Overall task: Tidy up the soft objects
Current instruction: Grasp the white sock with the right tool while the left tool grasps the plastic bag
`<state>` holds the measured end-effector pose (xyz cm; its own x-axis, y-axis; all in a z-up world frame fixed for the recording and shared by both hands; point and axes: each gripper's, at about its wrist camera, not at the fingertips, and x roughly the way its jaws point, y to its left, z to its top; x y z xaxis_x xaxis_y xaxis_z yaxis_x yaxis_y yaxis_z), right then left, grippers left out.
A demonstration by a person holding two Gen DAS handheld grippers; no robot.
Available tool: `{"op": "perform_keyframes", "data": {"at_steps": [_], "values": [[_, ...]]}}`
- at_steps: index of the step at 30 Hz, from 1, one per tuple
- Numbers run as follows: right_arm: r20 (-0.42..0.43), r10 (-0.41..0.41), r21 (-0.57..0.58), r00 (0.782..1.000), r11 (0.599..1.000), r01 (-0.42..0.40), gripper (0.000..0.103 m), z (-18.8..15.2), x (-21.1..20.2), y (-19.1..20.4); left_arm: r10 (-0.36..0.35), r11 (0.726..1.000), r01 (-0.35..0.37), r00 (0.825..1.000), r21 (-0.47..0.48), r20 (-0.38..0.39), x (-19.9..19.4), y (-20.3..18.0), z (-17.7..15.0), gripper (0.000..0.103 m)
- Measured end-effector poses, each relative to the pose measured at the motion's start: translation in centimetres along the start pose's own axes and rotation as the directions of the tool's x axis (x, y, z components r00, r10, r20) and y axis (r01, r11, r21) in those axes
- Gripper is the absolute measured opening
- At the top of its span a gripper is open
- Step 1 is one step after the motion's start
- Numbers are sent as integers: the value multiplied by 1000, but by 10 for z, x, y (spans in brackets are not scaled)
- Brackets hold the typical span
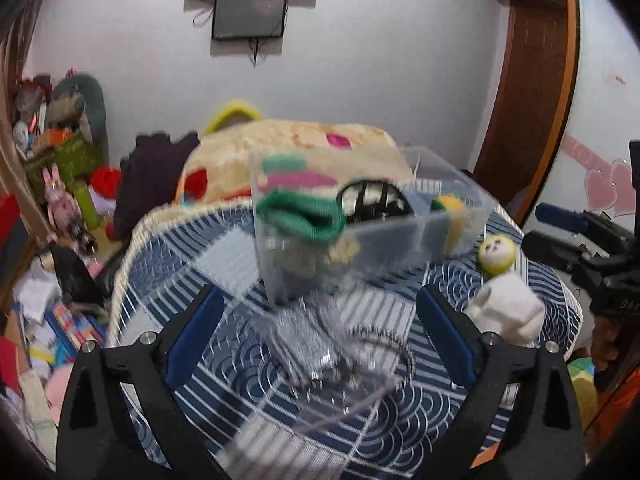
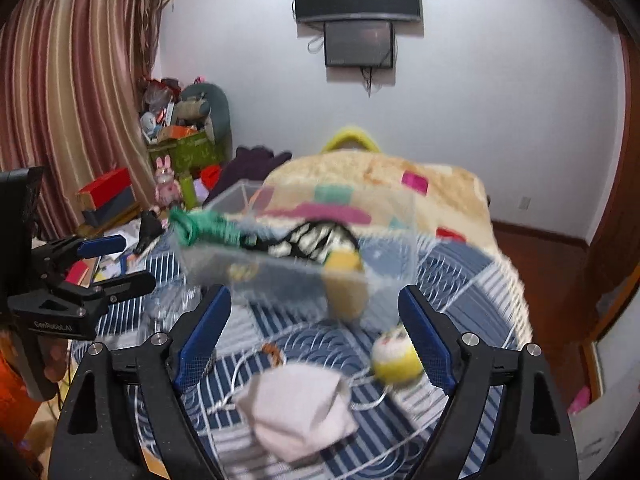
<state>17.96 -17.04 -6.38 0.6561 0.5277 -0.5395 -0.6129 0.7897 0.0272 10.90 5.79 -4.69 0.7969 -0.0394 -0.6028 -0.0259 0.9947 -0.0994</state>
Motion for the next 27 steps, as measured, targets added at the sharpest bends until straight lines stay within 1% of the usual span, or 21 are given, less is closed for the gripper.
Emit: {"op": "perform_keyframes", "data": {"at_steps": [3, 6, 9, 14, 16, 17, 19, 20, 21, 22, 23, 25, 27], "values": [[-46, -1, 11, 999, 1000, 2, 84, -16, 9, 2, -7, 1000, 6, 1000, -29, -31, 7, 2, -13, 98], [-82, 7, 25, 997, 1000, -5, 84, -30, 12, 3, 9, 999, -11, 999, -44, -48, 13, 3, -24, 98], [-109, 9, 38, 994, 999, -5, 84, -43, 15, 3, 9, 998, -13, 998, -57, -62, 20, 4, -31, 98], [-158, 37, 78, 987, 997, -25, 84, -56, 24, -3, 13, 995, -20, 997, -96, -71, 31, 9, -36, 96], [-163, 45, 91, 986, 995, -30, 84, -58, 25, -4, 15, 995, -22, 998, -102, -68, 32, 11, -36, 81], [-163, 47, 97, 986, 995, -32, 84, -59, 24, -5, 14, 995, -21, 997, -102, -71, 33, 12, -37, 78], [-158, 63, 106, 985, 993, -46, 83, -61, 23, -7, 6, 996, -14, 996, -91, -89, 37, 12, -39, 69], [-164, 78, 114, 983, 992, -59, 83, -63, 23, -7, 1, 996, -10, 995, -89, -97, 39, 12, -40, 67], [-168, 87, 120, 982, 991, -67, 76, -65, 24, -7, 0, 996, -9, 995, -90, -103, 41, 12, -42, 61], [-174, 99, 124, 980, 989, -78, 72, -68, 25, -7, -4, 996, -6, 994, -93, -111, 43, 12, -44, 55], [-174, 98, 120, 980, 990, -78, 68, -70, 24, -5, -9, 995, -2, 993, -98, -116, 44, 12, -46, 53], [-162, 101, 114, 982, 990, -83, 59, -70, 20, -5, -30, 993, 14, 991, -120, -127, 46, 16, -50, 44], [-158, 112, 116, 981, 989, -95, 47, -69, 18, -4, -53, 989, 35, 991, -143, -126, 44, 19, -52, 39]]}}
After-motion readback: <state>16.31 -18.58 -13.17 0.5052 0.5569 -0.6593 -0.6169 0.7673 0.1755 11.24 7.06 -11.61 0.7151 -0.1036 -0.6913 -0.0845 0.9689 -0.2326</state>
